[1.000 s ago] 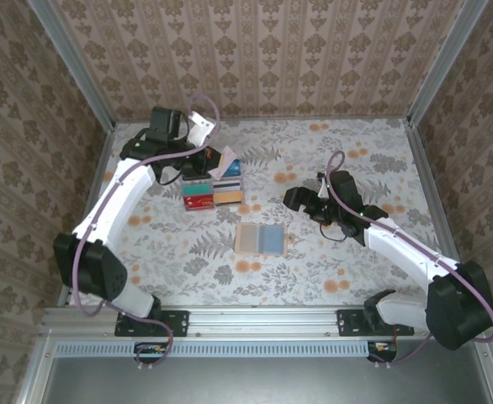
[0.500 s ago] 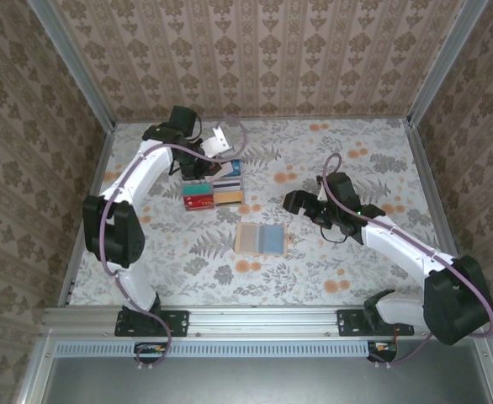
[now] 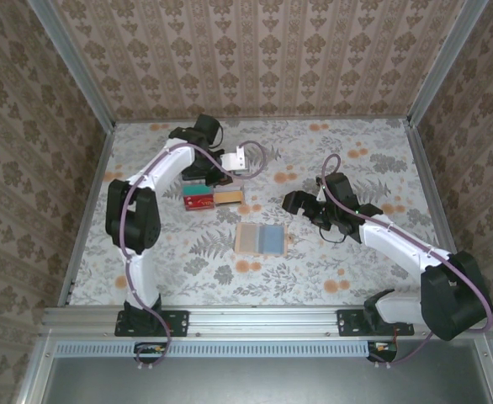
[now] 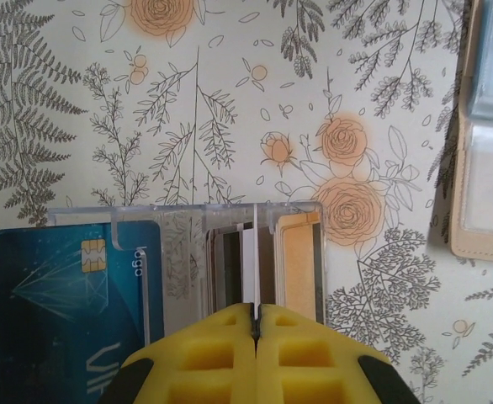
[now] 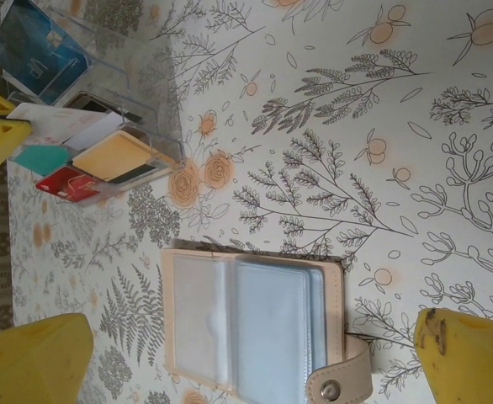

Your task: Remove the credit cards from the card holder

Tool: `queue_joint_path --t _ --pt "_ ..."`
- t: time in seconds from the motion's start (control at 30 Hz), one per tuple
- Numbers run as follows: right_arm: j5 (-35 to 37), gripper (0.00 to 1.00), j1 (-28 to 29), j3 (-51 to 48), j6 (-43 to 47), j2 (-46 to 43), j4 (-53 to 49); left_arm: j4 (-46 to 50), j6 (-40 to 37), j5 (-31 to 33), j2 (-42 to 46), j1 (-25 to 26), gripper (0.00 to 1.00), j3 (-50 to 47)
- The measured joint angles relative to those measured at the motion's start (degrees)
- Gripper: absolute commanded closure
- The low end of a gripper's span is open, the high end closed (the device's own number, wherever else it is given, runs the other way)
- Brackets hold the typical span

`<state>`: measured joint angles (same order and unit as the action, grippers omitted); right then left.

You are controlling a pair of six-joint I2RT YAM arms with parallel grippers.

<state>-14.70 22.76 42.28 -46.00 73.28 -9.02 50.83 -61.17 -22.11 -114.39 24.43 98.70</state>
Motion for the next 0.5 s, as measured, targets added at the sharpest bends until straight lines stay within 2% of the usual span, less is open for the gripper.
queue_joint_path --t 0.5 --pt "-0.4 0.0 0.0 0.0 -0.7 0.6 0.0 -1.6 -1.9 5.1 -1.5 0.3 1.0 0.1"
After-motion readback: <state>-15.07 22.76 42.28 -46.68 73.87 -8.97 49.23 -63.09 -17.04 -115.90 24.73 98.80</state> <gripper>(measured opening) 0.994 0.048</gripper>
